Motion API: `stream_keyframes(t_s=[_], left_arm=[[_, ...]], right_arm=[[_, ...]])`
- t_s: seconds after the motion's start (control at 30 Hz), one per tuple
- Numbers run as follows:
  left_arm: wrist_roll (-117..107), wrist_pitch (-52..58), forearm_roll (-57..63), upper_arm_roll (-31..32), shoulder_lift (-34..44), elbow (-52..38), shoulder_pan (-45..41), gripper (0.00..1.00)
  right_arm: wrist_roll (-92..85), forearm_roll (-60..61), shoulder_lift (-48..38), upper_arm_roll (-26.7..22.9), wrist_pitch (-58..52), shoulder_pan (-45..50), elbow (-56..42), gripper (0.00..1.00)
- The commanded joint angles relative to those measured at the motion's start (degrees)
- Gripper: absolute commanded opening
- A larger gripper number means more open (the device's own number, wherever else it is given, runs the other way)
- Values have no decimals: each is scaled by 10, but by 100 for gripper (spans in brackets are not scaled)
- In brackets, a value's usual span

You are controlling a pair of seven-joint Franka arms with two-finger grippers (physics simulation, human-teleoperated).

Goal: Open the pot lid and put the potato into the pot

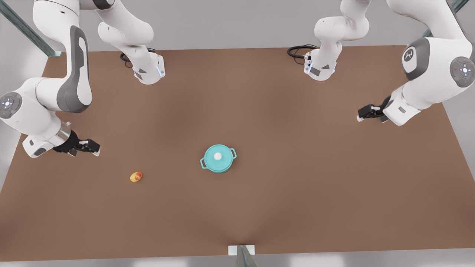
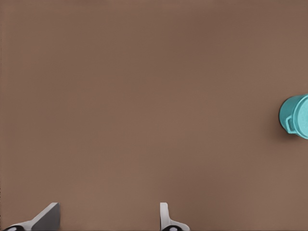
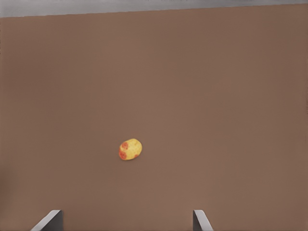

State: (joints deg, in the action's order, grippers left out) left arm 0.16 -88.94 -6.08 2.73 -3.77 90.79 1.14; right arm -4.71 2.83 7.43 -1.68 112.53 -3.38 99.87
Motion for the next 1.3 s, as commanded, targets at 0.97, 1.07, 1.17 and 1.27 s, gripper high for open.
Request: stream_keyframes(t_s=[0.97, 1.07, 1.17, 1.27], left_arm=[[-610, -223, 140, -6, -560, -418, -473, 98], [-609, -247, 140, -7, -564, -418, -473, 98], [-604, -258, 140, -5, -569, -418, -473, 98], [-608, -282, 140, -4, -577, -418, -473, 98]], right_arm=[[240, 79, 79, 0, 293, 10, 209, 100], [249, 81, 101, 1, 312, 36, 202, 100], [268, 82, 124, -1, 318, 57, 182, 100], [294, 82, 145, -3, 317, 69, 151, 100]])
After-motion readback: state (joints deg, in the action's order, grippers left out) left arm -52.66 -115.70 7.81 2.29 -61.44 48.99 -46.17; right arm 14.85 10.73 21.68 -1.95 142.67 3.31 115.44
